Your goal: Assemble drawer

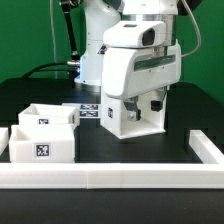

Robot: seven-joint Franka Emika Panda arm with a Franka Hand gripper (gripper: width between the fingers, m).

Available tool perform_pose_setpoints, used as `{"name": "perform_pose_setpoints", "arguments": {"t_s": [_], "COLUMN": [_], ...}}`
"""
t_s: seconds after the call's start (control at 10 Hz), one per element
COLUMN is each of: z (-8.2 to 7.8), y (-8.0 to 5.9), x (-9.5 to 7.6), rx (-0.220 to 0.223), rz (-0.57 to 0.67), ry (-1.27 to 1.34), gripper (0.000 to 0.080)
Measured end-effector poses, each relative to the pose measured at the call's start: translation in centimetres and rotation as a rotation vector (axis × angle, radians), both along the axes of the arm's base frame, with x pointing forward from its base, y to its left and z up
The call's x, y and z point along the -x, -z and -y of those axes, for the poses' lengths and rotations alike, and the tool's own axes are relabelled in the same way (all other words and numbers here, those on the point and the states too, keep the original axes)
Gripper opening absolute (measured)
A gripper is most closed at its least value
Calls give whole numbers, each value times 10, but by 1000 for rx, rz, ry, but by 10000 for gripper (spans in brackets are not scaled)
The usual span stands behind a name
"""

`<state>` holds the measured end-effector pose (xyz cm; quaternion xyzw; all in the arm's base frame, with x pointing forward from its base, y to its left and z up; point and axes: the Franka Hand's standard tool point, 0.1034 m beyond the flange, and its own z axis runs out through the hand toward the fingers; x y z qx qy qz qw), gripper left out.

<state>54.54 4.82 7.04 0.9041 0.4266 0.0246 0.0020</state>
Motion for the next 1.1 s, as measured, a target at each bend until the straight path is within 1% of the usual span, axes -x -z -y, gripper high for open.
{"name": "perform_pose_setpoints", "arguments": {"t_s": [0.5, 0.6, 0.8, 0.9, 1.0, 1.1], "z": [0, -4, -19, -24, -24, -22], "y": [0, -9, -40, -52, -65, -71], "x": [0, 7, 17, 24, 32, 40], "rx": [0, 7, 22, 26, 30, 32], "rz": [0, -23, -41, -39, -31, -26], "ry": [3, 88, 154, 156, 153, 153], "gripper": [650, 650, 650, 650, 650, 650]}}
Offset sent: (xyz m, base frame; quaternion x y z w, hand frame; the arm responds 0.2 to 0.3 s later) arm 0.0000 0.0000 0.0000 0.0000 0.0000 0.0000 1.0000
